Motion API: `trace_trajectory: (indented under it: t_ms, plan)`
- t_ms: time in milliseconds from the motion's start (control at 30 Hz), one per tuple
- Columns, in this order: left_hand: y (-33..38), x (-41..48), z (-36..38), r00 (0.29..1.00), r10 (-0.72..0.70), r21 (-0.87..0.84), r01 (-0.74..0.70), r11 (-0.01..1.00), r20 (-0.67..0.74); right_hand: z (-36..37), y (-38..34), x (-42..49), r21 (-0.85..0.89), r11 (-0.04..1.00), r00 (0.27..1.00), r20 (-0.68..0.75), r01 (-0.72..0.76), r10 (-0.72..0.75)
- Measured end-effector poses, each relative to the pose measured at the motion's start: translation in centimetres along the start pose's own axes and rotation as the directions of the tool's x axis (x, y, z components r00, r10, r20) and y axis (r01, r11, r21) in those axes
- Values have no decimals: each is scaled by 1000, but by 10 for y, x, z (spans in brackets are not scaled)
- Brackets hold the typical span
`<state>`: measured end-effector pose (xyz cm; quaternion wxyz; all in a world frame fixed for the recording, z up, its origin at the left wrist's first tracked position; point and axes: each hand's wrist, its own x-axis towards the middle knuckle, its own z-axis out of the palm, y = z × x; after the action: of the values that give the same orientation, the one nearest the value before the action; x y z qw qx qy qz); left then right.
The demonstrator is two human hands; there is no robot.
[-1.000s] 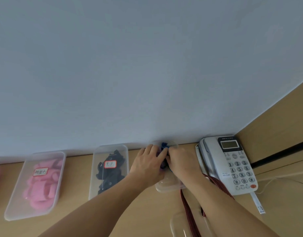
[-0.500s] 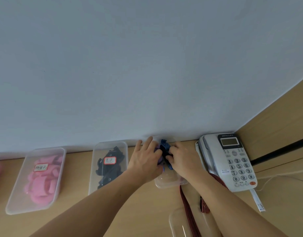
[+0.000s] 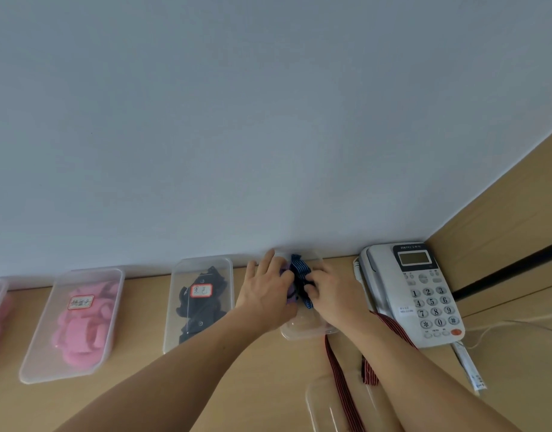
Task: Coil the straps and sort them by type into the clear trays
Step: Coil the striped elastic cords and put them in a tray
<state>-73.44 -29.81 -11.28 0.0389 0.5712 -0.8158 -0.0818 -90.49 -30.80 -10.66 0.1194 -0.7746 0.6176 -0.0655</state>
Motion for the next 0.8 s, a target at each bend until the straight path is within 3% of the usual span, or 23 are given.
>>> trace_trajectory:
  t_ms: [433,567,800]
  plan:
    - [41,-29,-53,996,-91,-123,91,988,10,-53,20,-46,65,995,995,-56,81,-77]
    - [80,-56,-59,983,-184,-265,178,948,0,-59,36,-88,129,988,997,-16,80,-79]
    - [137,-102,-40,932,-363,-414,325,850,-15,-32,52,-158,115,989,934,335,88,-122]
